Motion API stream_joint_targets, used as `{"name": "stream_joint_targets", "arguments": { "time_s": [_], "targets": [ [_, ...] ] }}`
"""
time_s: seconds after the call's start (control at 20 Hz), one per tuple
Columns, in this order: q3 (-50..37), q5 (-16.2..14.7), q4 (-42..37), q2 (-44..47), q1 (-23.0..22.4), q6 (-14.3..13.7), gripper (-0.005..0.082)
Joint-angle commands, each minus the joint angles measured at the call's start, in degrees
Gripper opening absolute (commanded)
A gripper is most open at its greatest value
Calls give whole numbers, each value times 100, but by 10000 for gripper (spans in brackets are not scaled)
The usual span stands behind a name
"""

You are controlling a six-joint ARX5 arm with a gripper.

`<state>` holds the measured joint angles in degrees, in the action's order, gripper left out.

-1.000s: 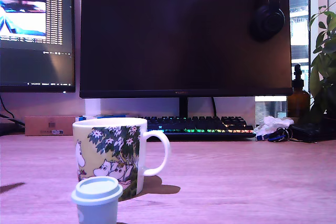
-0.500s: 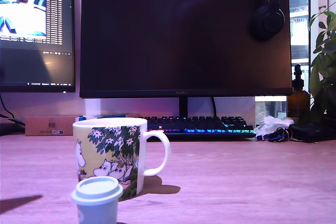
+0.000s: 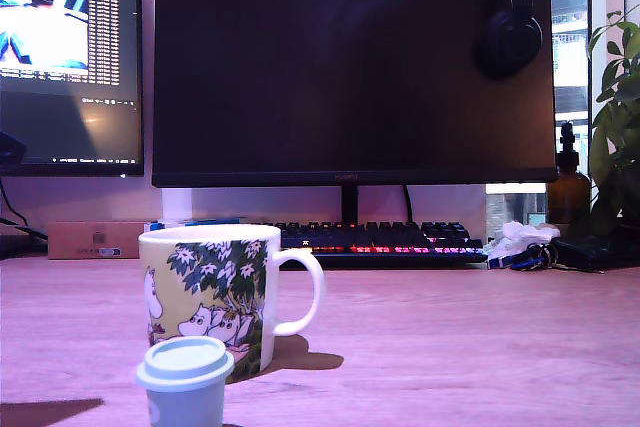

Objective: Pick up the coffee capsules on the table and drop them inside the coffee cup

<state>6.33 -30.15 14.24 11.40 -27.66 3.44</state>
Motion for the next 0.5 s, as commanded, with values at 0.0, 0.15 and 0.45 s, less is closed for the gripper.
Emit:
{"name": "stream_joint_targets", "arguments": {
  "time_s": [0.0, 0.15, 0.45],
  "targets": [
    [50, 136, 17, 164, -284, -46, -19],
    [155, 428, 94, 446, -824, 107, -19],
    [535, 922, 201, 1123, -1416, 107, -19]
  ]
}}
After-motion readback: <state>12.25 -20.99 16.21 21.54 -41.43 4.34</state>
